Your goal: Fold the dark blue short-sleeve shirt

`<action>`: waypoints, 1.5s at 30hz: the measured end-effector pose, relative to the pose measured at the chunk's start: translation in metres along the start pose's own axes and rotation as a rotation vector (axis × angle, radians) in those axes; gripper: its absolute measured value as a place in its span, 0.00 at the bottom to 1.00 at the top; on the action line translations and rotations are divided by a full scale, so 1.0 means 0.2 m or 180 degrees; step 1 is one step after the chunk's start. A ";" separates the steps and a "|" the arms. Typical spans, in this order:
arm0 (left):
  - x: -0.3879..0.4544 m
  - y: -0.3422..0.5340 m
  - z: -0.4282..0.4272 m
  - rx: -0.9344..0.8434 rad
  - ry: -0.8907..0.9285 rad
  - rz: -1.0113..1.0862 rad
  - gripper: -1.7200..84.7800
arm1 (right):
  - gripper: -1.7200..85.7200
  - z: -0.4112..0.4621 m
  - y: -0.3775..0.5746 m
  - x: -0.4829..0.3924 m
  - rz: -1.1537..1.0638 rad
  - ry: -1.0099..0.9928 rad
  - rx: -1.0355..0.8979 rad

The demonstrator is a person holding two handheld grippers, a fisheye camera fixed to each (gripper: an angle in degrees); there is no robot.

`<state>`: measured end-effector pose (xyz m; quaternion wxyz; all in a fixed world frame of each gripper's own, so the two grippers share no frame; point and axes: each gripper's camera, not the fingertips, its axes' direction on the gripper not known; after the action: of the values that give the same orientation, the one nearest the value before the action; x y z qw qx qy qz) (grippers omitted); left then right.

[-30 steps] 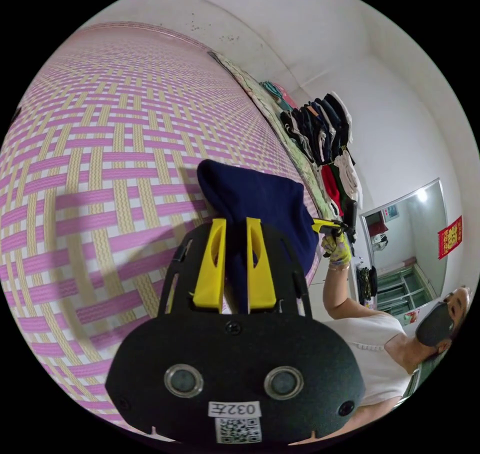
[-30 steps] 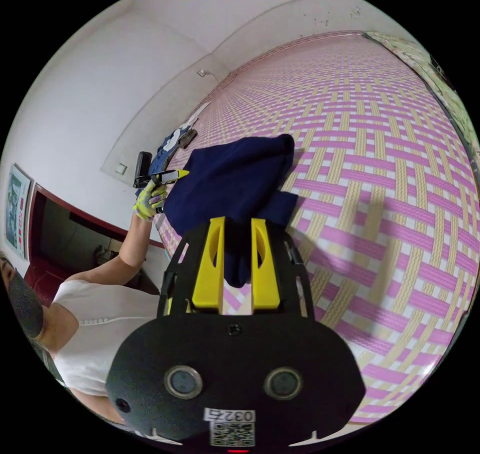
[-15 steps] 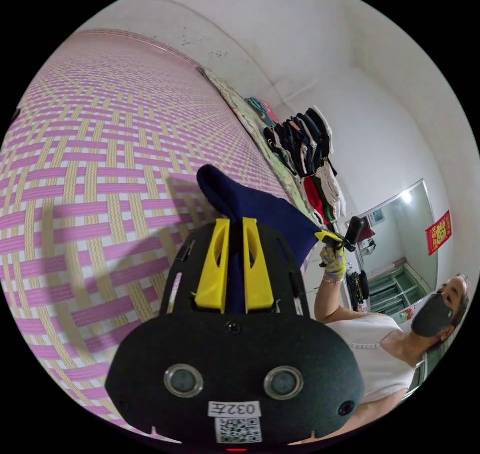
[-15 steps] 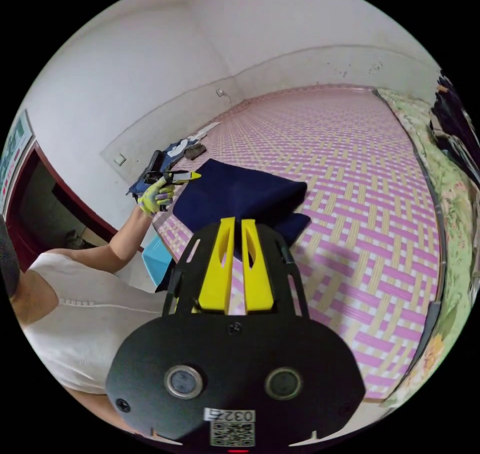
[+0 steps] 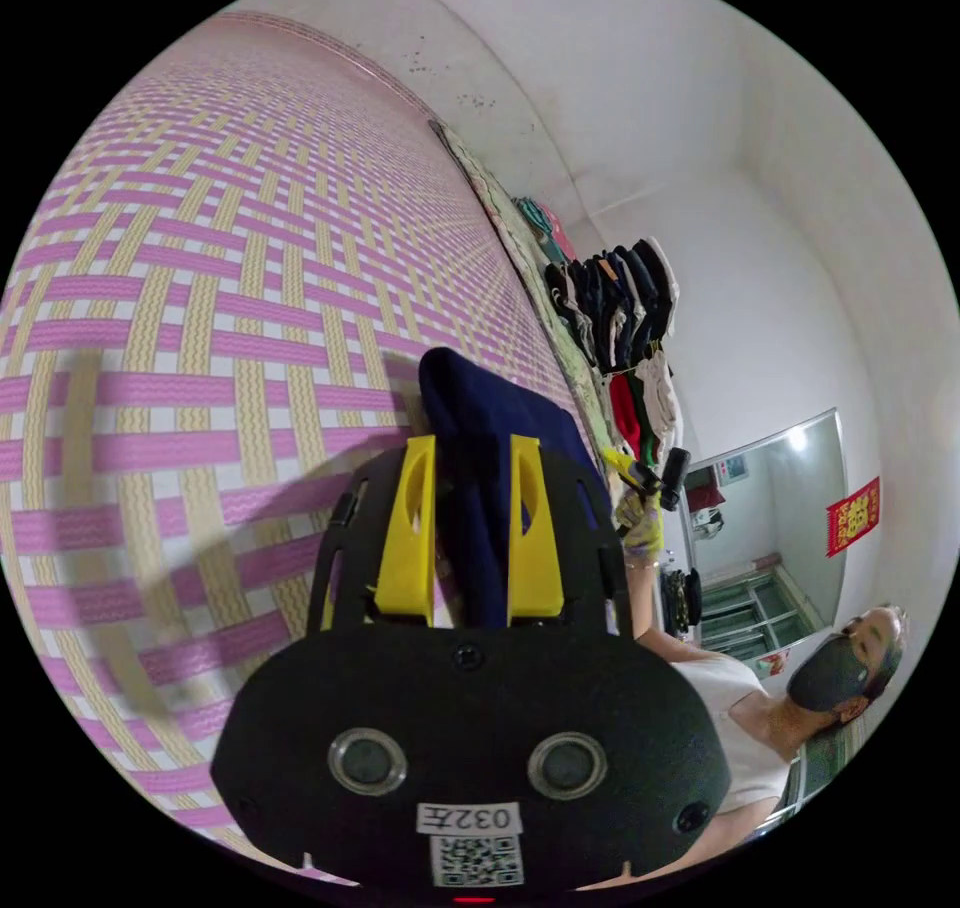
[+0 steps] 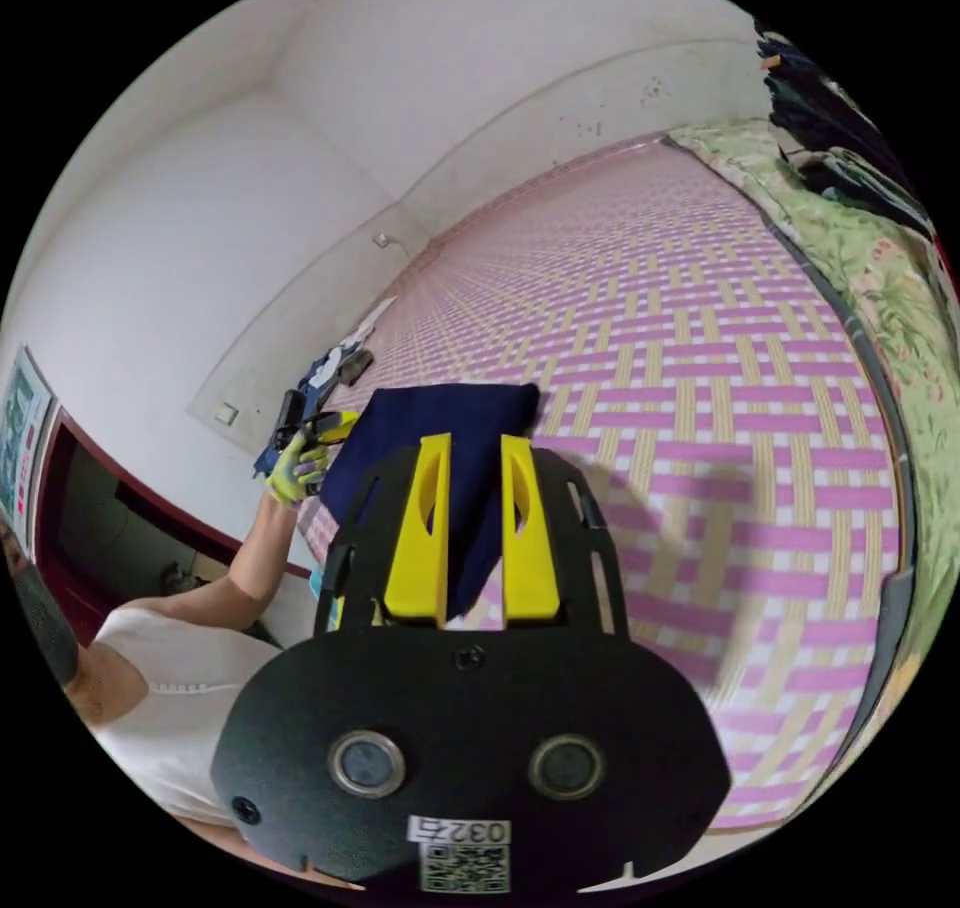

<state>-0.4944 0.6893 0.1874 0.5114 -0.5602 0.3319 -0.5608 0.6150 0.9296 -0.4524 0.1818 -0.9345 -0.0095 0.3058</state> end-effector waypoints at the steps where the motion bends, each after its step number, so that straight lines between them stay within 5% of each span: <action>1: -0.01 0.00 0.00 0.0005 0.0015 -0.0017 0.11 | 0.12 0.04 -0.04 0.04 0.0041 -0.0025 -0.0059; 10: -0.06 0.03 0.07 0.0042 0.0099 -0.0009 0.02 | 0.05 0.39 -0.20 0.20 0.0088 -0.0417 -0.0420; 14: -0.05 0.06 0.06 0.0078 0.0257 0.0140 0.01 | 0.04 0.19 -0.08 0.03 -0.0166 -0.0167 0.0093; 18: -0.16 0.09 0.15 -0.0052 0.0142 -0.0222 0.04 | 0.09 0.30 -0.04 0.13 0.0091 0.0224 -0.0157; 24: 0.00 0.37 0.00 0.0508 -0.0102 0.0301 0.05 | 0.08 0.10 0.40 0.09 -0.0127 -0.0017 0.0656; 31: 0.06 0.59 0.02 0.0721 0.0586 0.1196 0.01 | 0.07 0.00 0.74 0.18 -0.0255 -0.0198 0.1051; 45: 0.10 0.66 0.22 0.0633 0.0808 0.1234 0.01 | 0.03 -0.17 1.10 0.32 -0.0184 -0.0472 0.2100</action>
<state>-0.4228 0.6449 0.0753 0.6162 -0.3580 0.4379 -0.5480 0.6656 0.7208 -0.5406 0.4818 -0.7999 0.0503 0.3543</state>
